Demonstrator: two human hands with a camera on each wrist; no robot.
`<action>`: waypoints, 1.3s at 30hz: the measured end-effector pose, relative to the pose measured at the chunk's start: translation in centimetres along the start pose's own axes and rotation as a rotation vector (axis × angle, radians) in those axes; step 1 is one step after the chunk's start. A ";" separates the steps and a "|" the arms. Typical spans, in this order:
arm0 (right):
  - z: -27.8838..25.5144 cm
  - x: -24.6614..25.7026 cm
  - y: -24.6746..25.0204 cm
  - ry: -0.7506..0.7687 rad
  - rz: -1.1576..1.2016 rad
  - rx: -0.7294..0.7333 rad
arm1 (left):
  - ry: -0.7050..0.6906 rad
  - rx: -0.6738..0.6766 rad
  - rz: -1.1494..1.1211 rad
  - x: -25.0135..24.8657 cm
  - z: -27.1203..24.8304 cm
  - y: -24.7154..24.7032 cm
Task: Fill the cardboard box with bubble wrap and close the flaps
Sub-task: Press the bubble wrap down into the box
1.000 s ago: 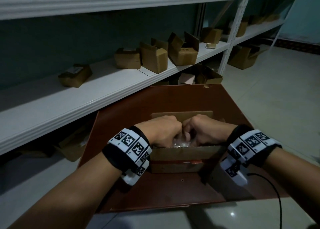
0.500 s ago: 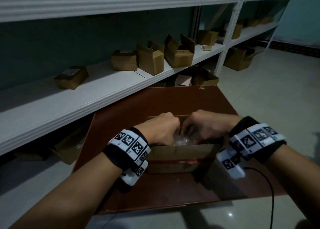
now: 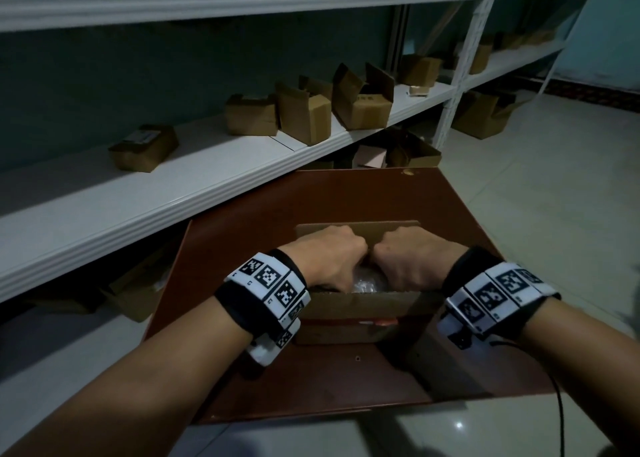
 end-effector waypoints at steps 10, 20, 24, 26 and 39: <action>0.0 0.9 0.2 0.027 -0.032 -0.033 | 0.033 0.025 -0.019 -0.3 -0.4 -0.2; 0.1 -0.1 -0.7 -0.028 -0.013 0.005 | 0.033 0.027 -0.056 -0.1 -2.0 0.6; 0.3 -0.1 -0.7 -0.025 -0.022 0.001 | 0.033 -0.053 -0.083 0.4 -2.6 0.9; 0.2 0.0 -0.7 -0.029 -0.035 -0.008 | 0.042 -0.058 -0.043 -0.1 -2.5 1.3; -0.6 -0.4 -0.2 -0.007 0.036 -0.004 | 0.107 0.039 0.173 -0.7 -1.1 1.2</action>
Point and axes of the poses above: each hand's wrist, its own z-axis towards the middle knuckle, its own y-axis out of the back of the hand, x = y × z, the point moved 4 cm from there along z, towards the middle knuckle, and after that the axes turned 14 degrees about -y, right-handed, at the moved point
